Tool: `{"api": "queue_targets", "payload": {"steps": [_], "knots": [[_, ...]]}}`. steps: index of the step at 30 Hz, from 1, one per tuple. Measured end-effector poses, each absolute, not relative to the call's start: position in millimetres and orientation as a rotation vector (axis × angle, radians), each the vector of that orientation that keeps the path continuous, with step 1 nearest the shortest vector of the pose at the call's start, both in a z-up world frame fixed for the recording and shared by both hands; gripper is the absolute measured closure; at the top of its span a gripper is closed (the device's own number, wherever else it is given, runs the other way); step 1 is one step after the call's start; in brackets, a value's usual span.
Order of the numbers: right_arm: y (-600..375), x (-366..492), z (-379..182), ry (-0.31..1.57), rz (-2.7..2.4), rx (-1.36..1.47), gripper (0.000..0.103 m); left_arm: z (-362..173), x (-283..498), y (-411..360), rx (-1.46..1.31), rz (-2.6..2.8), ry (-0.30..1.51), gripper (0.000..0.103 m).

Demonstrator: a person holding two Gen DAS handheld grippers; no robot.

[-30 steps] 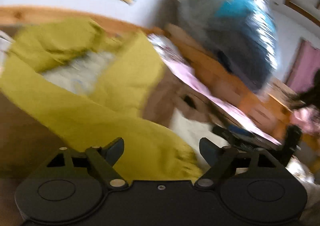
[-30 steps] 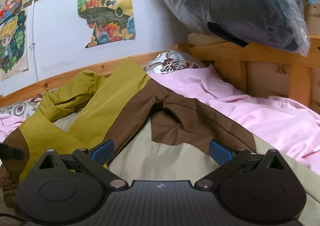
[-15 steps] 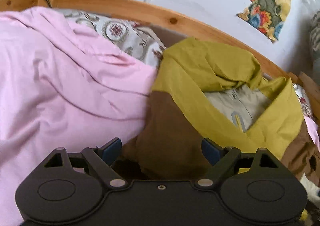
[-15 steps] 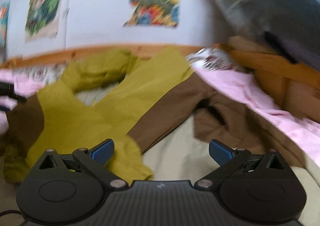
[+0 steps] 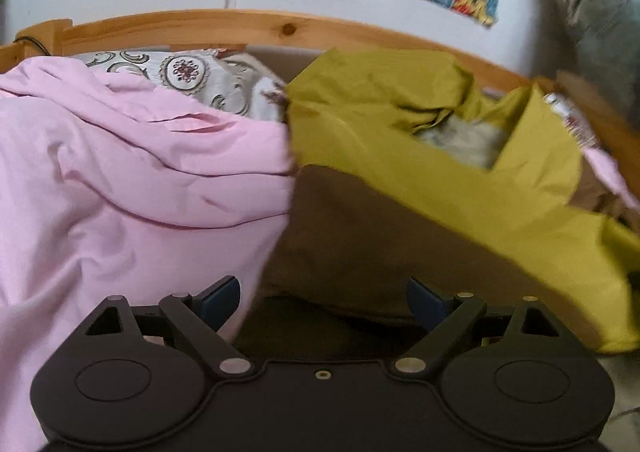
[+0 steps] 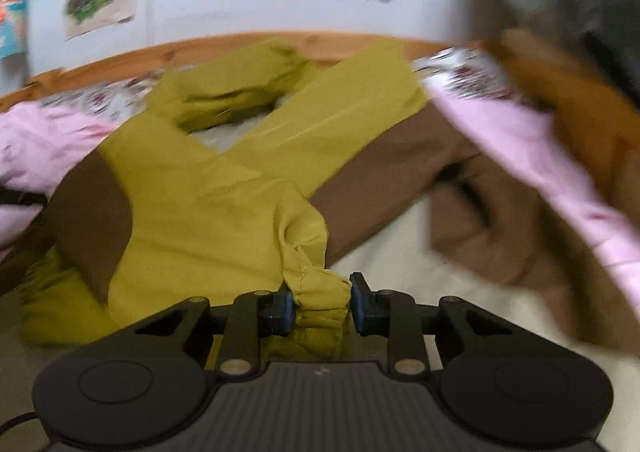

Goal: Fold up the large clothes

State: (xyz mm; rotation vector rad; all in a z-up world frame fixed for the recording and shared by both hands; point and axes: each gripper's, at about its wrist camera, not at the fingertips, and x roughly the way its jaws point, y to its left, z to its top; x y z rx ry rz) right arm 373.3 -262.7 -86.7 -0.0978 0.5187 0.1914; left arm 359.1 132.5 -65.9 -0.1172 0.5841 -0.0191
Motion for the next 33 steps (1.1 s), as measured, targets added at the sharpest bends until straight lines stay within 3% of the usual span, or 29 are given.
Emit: {"api": "queue_targets", "payload": {"steps": [7, 13, 16, 17, 19, 22, 25, 33], "knots": [[-250.3, 381.5, -103.0, 0.580, 0.196, -0.216, 0.067, -81.1, 382.5, 154.3, -0.186, 0.101, 0.687, 0.015], [-249.6, 383.2, -91.9, 0.555, 0.188, -0.245, 0.045, -56.6, 366.8, 158.3, -0.224, 0.080, 0.594, 0.011], [-245.3, 400.0, -63.1, 0.493, 0.216, -0.237, 0.021, -47.9, 374.6, 143.9, -0.219, 0.047, 0.559, 0.008], [-240.7, 410.8, -52.1, 0.471, 0.243, -0.234, 0.017, -48.5, 380.3, 137.6, -0.222, 0.036, 0.569, 0.008], [-227.1, 438.4, -29.5, 0.448, 0.316, -0.209, 0.017, -51.8, 388.3, 126.8, -0.244, 0.018, 0.582, 0.008], [-198.6, 488.7, -0.5, 0.444, 0.458, -0.173, 0.009, -59.5, 396.3, 114.6, -0.285, -0.003, 0.609, 0.008], [-153.2, 538.4, 19.4, 0.461, 0.579, -0.191, 0.009, -72.1, 401.3, 108.2, -0.268, 0.029, 0.645, 0.008], [-18.0, 622.9, 18.7, 0.486, 0.747, -0.289, 0.010, -73.5, 395.5, 117.8, -0.305, 0.015, 0.626, 0.008]]}}
